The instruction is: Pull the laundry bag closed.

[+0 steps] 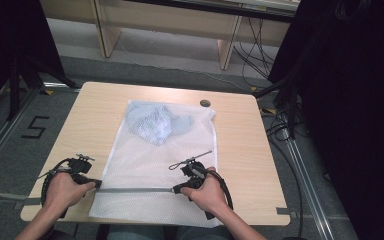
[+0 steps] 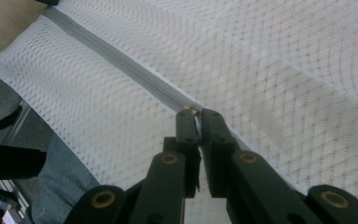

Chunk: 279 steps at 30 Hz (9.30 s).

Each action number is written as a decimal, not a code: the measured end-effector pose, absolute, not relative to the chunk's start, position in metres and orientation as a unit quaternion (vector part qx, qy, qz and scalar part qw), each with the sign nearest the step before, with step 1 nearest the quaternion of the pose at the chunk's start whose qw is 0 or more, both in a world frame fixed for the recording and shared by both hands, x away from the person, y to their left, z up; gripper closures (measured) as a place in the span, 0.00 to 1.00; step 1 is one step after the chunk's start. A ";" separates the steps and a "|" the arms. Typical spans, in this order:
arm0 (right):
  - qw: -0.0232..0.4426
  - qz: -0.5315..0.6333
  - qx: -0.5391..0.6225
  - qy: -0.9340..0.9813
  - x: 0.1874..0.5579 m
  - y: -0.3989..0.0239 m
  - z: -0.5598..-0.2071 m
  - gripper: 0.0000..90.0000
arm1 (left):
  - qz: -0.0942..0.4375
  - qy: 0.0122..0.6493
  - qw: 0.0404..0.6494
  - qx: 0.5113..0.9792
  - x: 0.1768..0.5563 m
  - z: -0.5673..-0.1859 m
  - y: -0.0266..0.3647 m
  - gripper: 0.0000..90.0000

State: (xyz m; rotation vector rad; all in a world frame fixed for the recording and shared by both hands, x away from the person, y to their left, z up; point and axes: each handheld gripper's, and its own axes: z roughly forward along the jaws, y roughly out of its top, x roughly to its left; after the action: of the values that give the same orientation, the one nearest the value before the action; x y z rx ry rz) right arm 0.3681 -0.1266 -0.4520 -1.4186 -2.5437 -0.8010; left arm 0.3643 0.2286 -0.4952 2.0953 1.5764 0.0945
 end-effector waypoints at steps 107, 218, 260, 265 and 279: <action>0.050 -0.262 -0.495 -0.827 0.369 -0.171 -0.451 0.97 | 0.031 0.581 0.251 0.774 0.365 -0.494 0.229 1.00; 0.047 -0.259 -0.538 -0.801 0.366 -0.216 -0.451 0.97 | 0.030 0.579 0.246 0.777 0.365 -0.493 0.229 1.00; 0.088 -0.238 -0.587 -0.769 0.366 -0.242 -0.454 0.96 | 0.031 0.578 0.246 0.777 0.364 -0.493 0.228 1.00; 0.065 -0.249 -0.567 -0.782 0.370 -0.249 -0.461 0.96 | 0.030 0.579 0.247 0.777 0.364 -0.493 0.229 1.00; 0.041 -0.311 -0.577 -0.754 0.368 -0.263 -0.453 0.85 | 0.065 0.570 0.280 0.770 0.357 -0.484 0.232 0.93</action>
State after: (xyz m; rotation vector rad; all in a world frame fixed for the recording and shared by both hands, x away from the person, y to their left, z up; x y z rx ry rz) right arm 0.3684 -0.2626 -0.4530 -1.7676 -2.3076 -0.9525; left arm 0.3568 0.2321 -0.4842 2.0643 1.5270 0.1735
